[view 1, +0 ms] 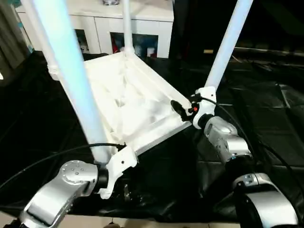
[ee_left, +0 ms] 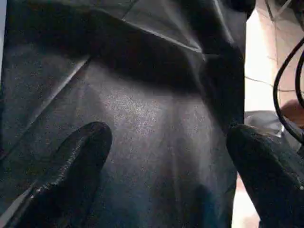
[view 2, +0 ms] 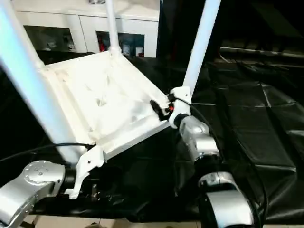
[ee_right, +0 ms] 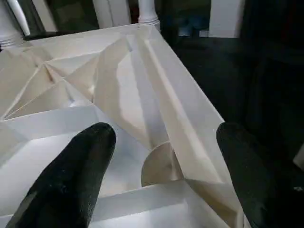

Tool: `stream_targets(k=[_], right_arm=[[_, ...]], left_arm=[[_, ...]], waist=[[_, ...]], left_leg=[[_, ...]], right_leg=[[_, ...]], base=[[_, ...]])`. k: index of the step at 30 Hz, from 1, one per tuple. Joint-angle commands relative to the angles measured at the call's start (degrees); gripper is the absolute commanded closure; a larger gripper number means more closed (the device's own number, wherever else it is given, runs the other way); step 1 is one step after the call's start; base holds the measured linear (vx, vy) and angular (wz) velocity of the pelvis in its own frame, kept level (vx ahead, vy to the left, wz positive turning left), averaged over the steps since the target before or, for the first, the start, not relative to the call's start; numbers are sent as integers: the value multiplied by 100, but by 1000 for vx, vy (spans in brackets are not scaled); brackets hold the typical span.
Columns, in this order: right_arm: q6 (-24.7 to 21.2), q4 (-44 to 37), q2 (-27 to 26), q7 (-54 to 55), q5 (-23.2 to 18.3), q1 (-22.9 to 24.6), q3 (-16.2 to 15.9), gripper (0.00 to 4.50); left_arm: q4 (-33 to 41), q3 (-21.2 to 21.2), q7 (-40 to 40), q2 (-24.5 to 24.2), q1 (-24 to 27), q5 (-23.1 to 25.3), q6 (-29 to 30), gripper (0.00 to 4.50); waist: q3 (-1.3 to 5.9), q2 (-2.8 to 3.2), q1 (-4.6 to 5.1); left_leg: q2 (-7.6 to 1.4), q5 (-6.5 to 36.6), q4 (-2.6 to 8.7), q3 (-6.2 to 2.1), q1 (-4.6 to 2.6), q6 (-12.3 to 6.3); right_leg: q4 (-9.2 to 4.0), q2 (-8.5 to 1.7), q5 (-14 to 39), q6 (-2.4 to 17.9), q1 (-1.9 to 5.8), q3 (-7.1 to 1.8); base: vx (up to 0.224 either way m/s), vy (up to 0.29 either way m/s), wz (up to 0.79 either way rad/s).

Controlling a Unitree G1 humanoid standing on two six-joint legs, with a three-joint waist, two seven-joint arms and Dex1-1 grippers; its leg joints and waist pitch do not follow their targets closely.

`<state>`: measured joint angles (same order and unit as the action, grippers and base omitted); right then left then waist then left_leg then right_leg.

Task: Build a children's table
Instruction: Rotate table base

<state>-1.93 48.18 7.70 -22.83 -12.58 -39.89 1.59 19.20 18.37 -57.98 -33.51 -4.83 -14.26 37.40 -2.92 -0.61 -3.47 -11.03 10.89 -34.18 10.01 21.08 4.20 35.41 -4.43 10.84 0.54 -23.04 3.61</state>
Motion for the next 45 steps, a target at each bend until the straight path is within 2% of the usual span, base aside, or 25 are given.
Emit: stream_targets(k=[1, 4, 6, 10, 11, 12, 14, 15, 16, 18, 20, 22, 26, 27, 29, 30, 32, 33, 36, 37, 39, 40, 41, 42, 45], right_arm=[[147, 303, 206, 141, 107, -174, 198, 65], [221, 497, 278, 173, 125, -279, 241, 65], [277, 609, 304, 176, 135, -336, 249, 65], [432, 816, 335, -21, 218, -439, 146, 65], [432, 816, 335, -21, 218, -439, 146, 65], [389, 483, 322, -564, 238, -289, -56, 65], [364, 303, 312, -829, 229, -200, -140, 65], [371, 262, 308, -923, 225, -175, -164, 65], [389, 249, 304, -995, 222, -162, -175, 65], [330, -166, 342, -1243, 154, 102, -267, 65], [219, -797, 411, -1435, 43, 512, -348, 65], [84, -1355, 535, -1451, -81, 978, -342, 65], [-14, -1599, 674, -1360, -4, 1288, -311, 65], [-45, -1656, 802, -1223, 174, 1461, -283, 65], [-97, -1673, 896, -1115, 290, 1562, -241, 65], [-158, -1699, 935, -1056, 344, 1605, -207, 65], [-333, -1686, 1004, -884, 411, 1673, -113, 65], [-420, -1713, 1025, -811, 434, 1708, -96, 65], [-619, -1804, 1064, -660, 475, 1790, -162, 65], [-668, -1769, 1047, -553, 548, 1785, -240, 65], [-679, -1662, 977, -443, 611, 1730, -304, 65], [-641, -1517, 871, -356, 667, 1638, -346, 65], [-621, -1418, 798, -299, 702, 1568, -366, 65], [-609, -1313, 719, -262, 718, 1494, -378, 65], [-592, -1081, 533, -208, 774, 1324, -394, 65]], left_arm=[[184, -89, -158, -174, 78, -108, -58, 2], [300, -197, -304, -359, 218, -193, -75, 2], [352, -237, -368, -460, 278, -248, -75, 2], [562, -465, -611, -828, 533, -514, 39, 2], [562, -465, -611, -828, 533, -514, 39, 2], [662, -905, -894, -1175, 813, -730, 23, 2], [669, -1131, -1008, -1324, 925, -826, 11, 2], [660, -1214, -1046, -1384, 959, -864, 2, 2], [647, -1283, -1074, -1437, 982, -901, -5, 2], [540, -1618, -1124, -1541, 1054, -957, -97, 2], [368, -2056, -1200, -1656, 1114, -1000, -236, 2], [147, -2570, -1246, -1730, 1013, -1218, -236, 2], [-2, -2883, -1252, -1761, 866, -1477, -213, 2], [-170, -2963, -1262, -1793, 734, -1557, -245, 2], [-334, -2956, -1279, -1828, 639, -1528, -322, 2], [-399, -2949, -1275, -1821, 601, -1498, -365, 2], [-560, -2952, -1172, -1608, 403, -1505, -567, 2], [-577, -2956, -1145, -1495, 313, -1576, -577, 2], [-546, -2969, -1054, -1119, 49, -1939, -369, 2], [-512, -2905, -990, -904, -76, -2127, -286, 2], [-545, -2759, -871, -653, -227, -2200, -288, 2], [-623, -2578, -763, -428, -351, -2118, -424, 2], [-669, -2467, -689, -285, -424, -2055, -511, 2], [-701, -2363, -643, -161, -487, -2011, -582, 2], [-707, -2166, -620, 79, -633, -2029, -592, 2]], waist=[[357, 15, 19], [355, 16, 18], [339, 26, 3], [320, 25, 28], [315, 28, 38], [318, 29, 45], [296, 23, 63], [295, 23, 64], [291, 27, 69], [279, 29, 63], [281, 24, 38], [287, 29, 15], [288, 25, 0], [281, 57, 6], [276, 30, -1], [279, 35, 8], [286, 24, 9], [290, 51, 6], [307, 32, 3], [310, 35, 2], [314, 30, 7], [323, 41, -2], [314, 19, 17], [329, 26, 14], [330, 23, 41]], left_leg=[[-160, 910, 398, -8, -55, -18], [-159, 916, 393, -6, -47, -21], [-163, 1037, 394, 0, -70, -8], [-158, 1278, 411, -19, -42, 70], [-158, 1383, 408, -18, -59, 71], [-155, 1402, 399, -20, -48, 52], [-157, 1458, 416, -30, -21, 3], [-166, 1513, 416, -31, -54, 1], [-169, 1522, 419, -33, -58, 9], [-176, 1592, 431, -36, -65, 34], [-172, 1493, 442, -39, -66, 7], [-175, 1535, 450, -31, -95, 33], [-167, 1661, 466, -40, -107, 98], [-160, 1681, 468, -46, -96, 120], [-148, 1706, 463, -37, -101, 131], [-145, 1731, 457, -36, -104, 136], [-144, 1661, 453, -44, -92, 133], [-148, 1628, 452, -45, -100, 159], [-149, 1527, 444, -42, -87, 160], [-147, 1509, 442, -40, -90, 160], [-144, 1434, 433, -32, -81, 162], [-138, 1394, 425, -37, -72, 150], [-140, 1421, 429, -36, -66, 143], [-139, 1409, 418, -37, -74, 145], [-149, 1404, 421, -41, -65, 158]], right_leg=[[-343, -300, 912, 1221, 272, -256], [-325, -293, 907, 1255, 271, -257], [-348, -283, 1067, 1210, 247, -257], [-363, -297, 1358, 1169, 251, -254], [-377, -291, 1479, 1151, 231, -255], [-373, -296, 1515, 1147, 237, -260], [-387, -287, 1654, 1097, 236, -261], [-401, -282, 1742, 1086, 211, -264], [-400, -279, 1753, 1102, 205, -265], [-409, -281, 1795, 1118, 199, -268], [-408, -265, 1664, 1015, 205, -279], [-407, -252, 1599, 1033, 188, -278], [-403, -260, 1610, 1085, 185, -285], [-405, -267, 1648, 1093, 191, -288], [-432, -262, 1779, 1034, 189, -290], [-436, -270, 1817, 1019, 187, -298], [-444, -275, 1862, 986, 201, -297], [-442, -275, 1791, 1019, 205, -296], [-399, -274, 1527, 1118, 227, -287], [-397, -275, 1487, 1142, 225, -285], [-391, -269, 1353, 1193, 232, -284], [-381, -277, 1307, 1190, 248, -284], [-397, -277, 1388, 1169, 246, -281], [-397, -291, 1428, 1154, 253, -284], [-394, -293, 1444, 1157, 255, -285]], base=[[0, 0, 0], [0, 0, 0], [0, 0, 0], [0, 0, 0], [0, 0, 0], [0, 0, 0], [0, 0, 0], [0, 0, 0], [0, 0, 0], [0, 0, 0], [0, 0, 0], [0, 0, 0], [0, 0, 0], [0, 0, 0], [0, 0, 0], [0, 0, 0], [0, 0, 0], [0, 0, 0], [0, 0, 0], [0, 0, 0], [0, 0, 0], [0, 0, 0], [0, 0, 0], [0, 0, 0], [0, 0, 0]])
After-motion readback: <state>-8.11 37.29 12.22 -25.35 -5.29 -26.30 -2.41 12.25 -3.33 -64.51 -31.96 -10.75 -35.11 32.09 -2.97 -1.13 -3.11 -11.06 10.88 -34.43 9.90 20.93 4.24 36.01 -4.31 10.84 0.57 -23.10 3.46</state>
